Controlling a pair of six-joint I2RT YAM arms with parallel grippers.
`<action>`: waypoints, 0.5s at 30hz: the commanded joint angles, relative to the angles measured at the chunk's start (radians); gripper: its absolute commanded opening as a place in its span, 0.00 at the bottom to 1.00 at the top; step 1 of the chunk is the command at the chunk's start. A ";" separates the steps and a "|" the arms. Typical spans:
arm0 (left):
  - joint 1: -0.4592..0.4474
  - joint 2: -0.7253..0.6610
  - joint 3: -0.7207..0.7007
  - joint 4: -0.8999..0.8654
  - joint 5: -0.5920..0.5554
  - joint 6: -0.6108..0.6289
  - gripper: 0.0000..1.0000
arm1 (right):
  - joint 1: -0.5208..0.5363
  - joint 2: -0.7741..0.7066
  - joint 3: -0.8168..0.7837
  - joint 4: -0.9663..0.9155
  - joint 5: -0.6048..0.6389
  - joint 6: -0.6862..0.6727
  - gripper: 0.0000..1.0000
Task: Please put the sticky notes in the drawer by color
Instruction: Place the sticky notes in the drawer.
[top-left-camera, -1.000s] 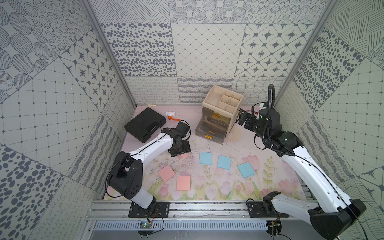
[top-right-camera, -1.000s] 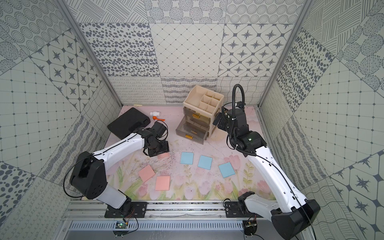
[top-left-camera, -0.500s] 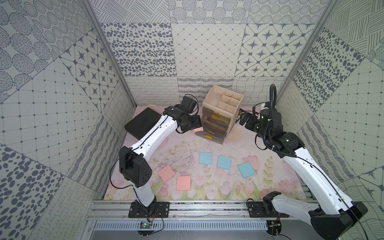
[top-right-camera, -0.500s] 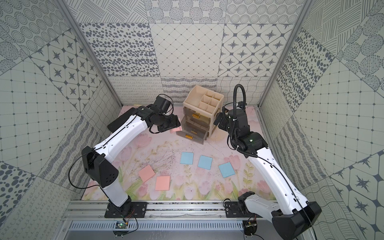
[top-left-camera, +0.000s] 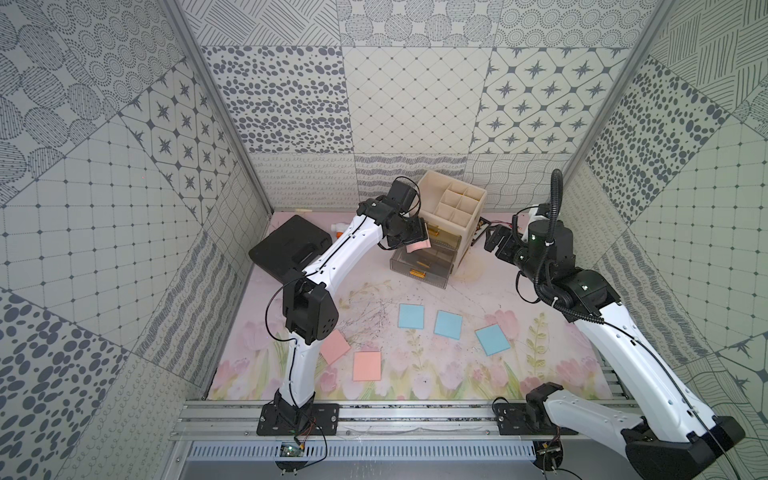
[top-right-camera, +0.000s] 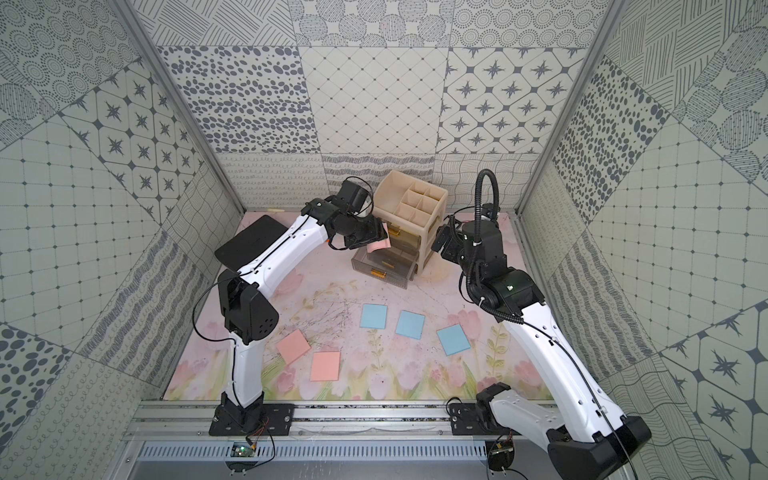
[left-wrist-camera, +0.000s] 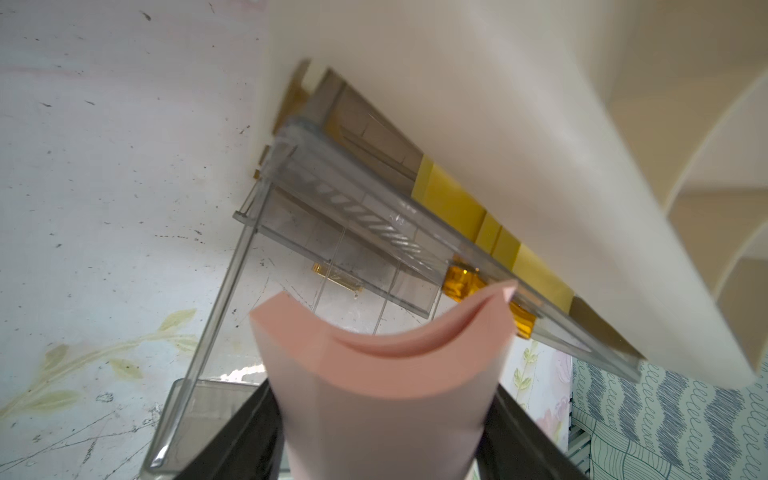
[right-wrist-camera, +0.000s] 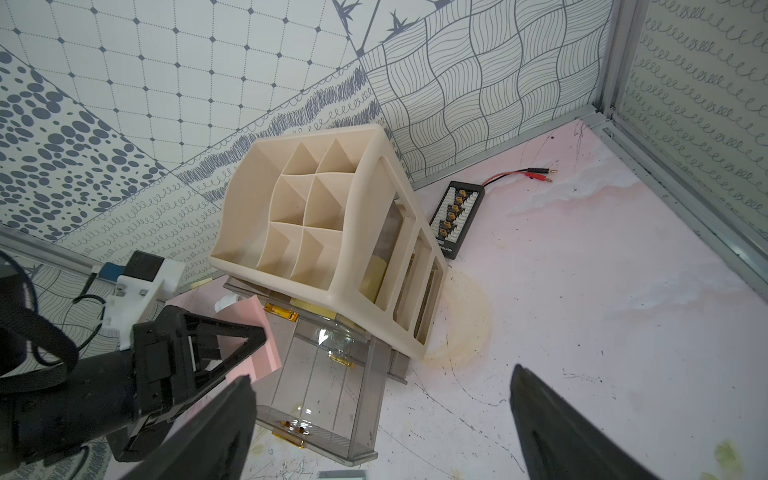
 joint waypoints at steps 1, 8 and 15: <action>-0.014 0.049 0.046 0.004 0.035 0.001 0.70 | -0.006 -0.026 -0.008 0.017 0.010 -0.023 0.99; -0.021 0.067 0.050 0.007 0.022 -0.005 0.70 | -0.020 -0.034 -0.026 0.024 0.002 -0.021 0.99; -0.028 0.071 0.048 0.012 0.020 -0.012 0.78 | -0.030 -0.037 -0.033 0.027 -0.005 -0.018 0.99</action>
